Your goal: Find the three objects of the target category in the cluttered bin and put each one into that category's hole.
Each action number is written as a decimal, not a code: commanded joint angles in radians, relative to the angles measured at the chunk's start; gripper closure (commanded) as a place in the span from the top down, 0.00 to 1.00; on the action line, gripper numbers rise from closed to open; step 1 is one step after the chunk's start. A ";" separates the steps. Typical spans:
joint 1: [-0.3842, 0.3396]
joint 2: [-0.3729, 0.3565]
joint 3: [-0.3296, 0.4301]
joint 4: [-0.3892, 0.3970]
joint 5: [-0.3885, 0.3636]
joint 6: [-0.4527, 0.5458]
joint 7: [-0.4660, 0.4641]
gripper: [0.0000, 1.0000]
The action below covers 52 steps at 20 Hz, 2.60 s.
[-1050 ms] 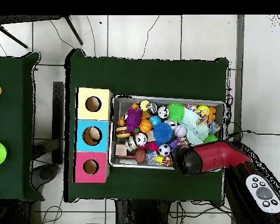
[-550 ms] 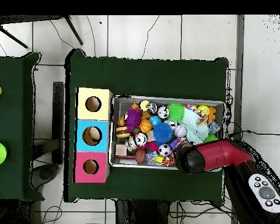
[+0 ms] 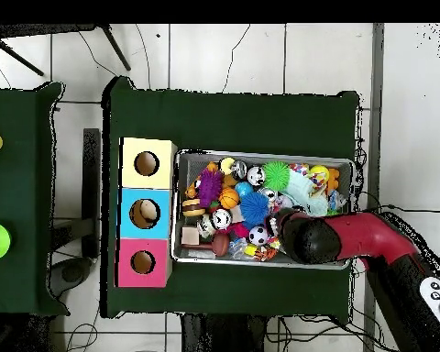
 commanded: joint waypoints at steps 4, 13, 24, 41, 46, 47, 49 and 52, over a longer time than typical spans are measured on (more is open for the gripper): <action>-0.039 -0.066 0.263 0.090 0.088 0.131 -0.350 0.00; -0.057 -0.077 0.287 0.095 0.060 0.146 -0.336 0.00; -0.046 -0.042 0.190 0.019 -0.082 0.209 -0.392 0.00; -0.022 -0.028 0.154 -0.097 -0.181 0.324 -0.492 0.00; -0.012 -0.007 0.144 -0.106 -0.194 0.328 -0.496 0.00; -0.010 -0.004 0.143 -0.107 -0.194 0.328 -0.497 0.00; -0.018 0.014 0.147 -0.105 -0.186 0.305 -0.486 0.00; -0.004 0.015 0.132 -0.113 -0.199 0.320 -0.483 1.00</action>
